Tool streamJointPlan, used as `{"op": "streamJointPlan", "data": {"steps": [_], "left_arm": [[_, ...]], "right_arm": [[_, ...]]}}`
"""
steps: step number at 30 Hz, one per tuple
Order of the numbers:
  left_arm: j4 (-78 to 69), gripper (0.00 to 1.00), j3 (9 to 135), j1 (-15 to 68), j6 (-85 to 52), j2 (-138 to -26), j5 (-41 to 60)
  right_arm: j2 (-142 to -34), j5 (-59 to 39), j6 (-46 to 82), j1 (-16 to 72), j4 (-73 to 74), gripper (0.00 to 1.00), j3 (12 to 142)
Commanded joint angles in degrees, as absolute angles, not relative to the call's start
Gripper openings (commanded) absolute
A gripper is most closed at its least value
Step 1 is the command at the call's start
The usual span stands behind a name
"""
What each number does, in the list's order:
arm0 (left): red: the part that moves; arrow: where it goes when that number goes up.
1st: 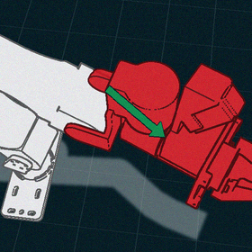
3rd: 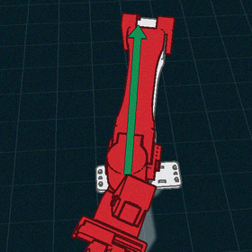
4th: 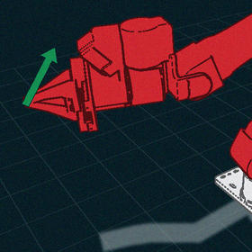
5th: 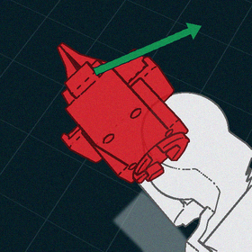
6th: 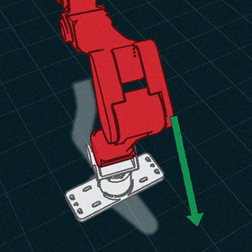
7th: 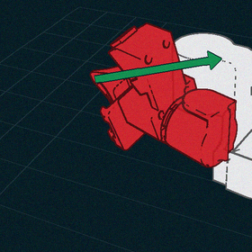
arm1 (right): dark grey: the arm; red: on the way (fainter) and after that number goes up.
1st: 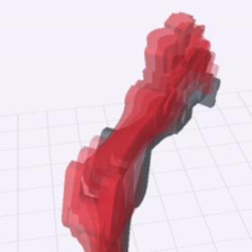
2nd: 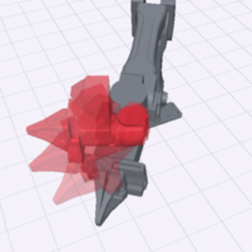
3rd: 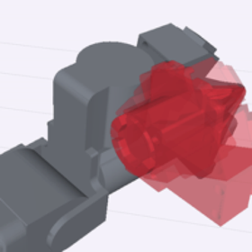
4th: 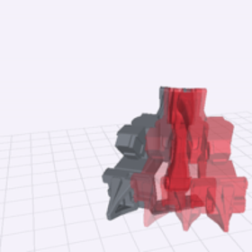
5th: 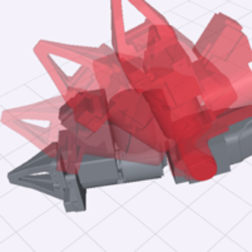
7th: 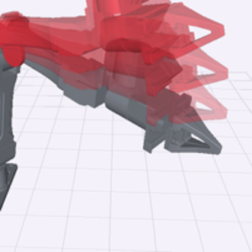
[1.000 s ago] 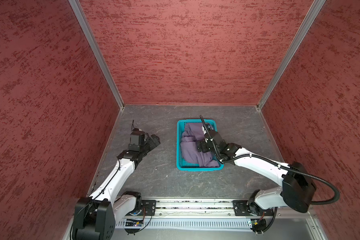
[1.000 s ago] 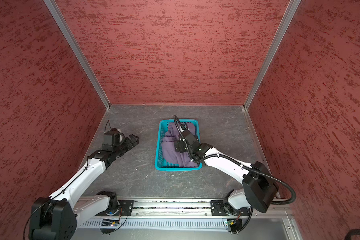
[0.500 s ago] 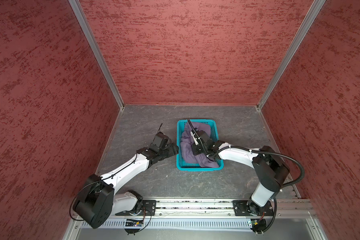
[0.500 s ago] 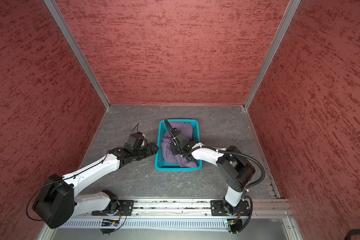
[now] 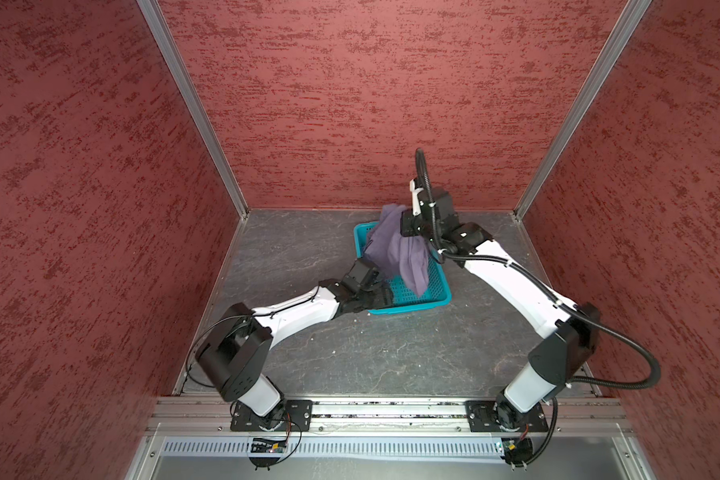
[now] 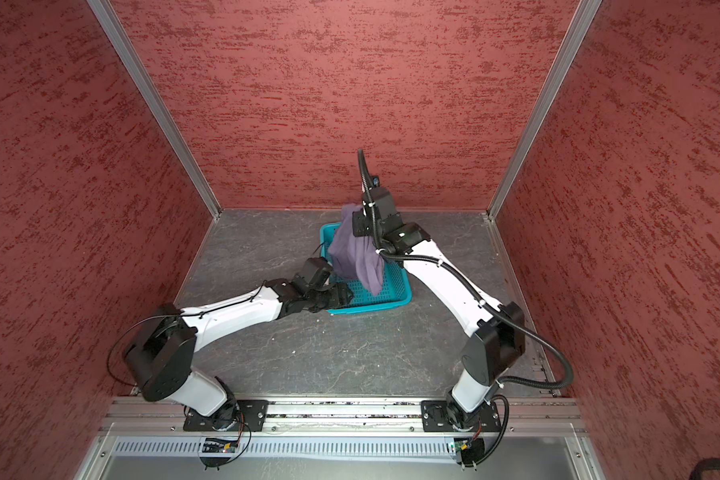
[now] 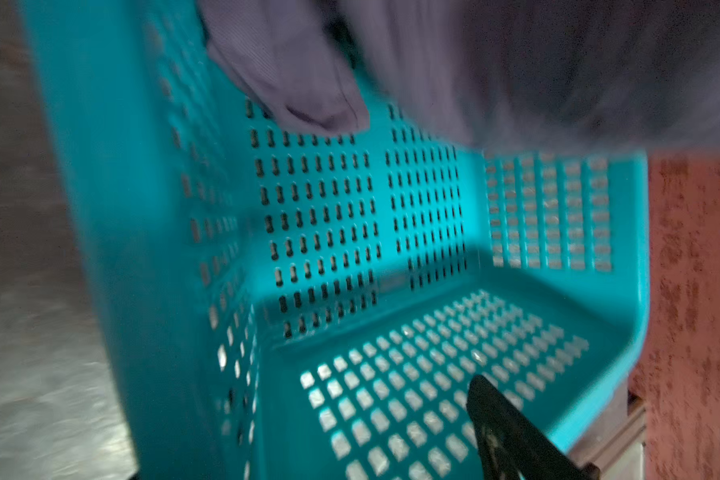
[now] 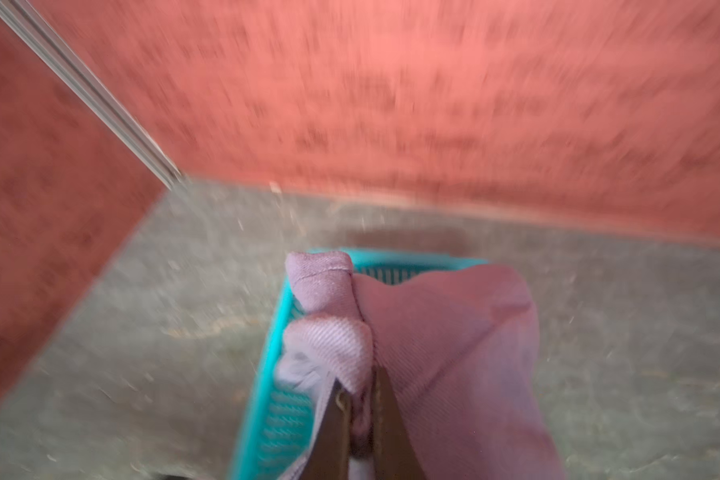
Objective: Fold and stack the trousers
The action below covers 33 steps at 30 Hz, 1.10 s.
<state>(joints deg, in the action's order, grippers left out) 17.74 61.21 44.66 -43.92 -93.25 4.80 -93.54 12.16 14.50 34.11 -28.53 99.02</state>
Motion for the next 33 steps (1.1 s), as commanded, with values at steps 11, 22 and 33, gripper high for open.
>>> {"op": "streamJointPlan", "data": {"steps": [11, 22, 33], "left_arm": [[12.24, 1.0, 62.87, 51.41, -42.01, -84.81, 8.97], [44.76, 1.0, 46.77, 33.35, -47.3, -33.67, -15.56], [52.2, 1.0, 46.62, 26.54, -47.13, -28.55, -13.18]], "right_arm": [[-81.07, 2.92, 16.82, 43.65, -25.37, 0.0, 108.58], [-91.22, 4.88, 8.31, 55.55, -28.61, 0.0, 107.5], [-101.75, 8.27, 12.24, 54.38, -31.19, 0.62, 99.33]]}}
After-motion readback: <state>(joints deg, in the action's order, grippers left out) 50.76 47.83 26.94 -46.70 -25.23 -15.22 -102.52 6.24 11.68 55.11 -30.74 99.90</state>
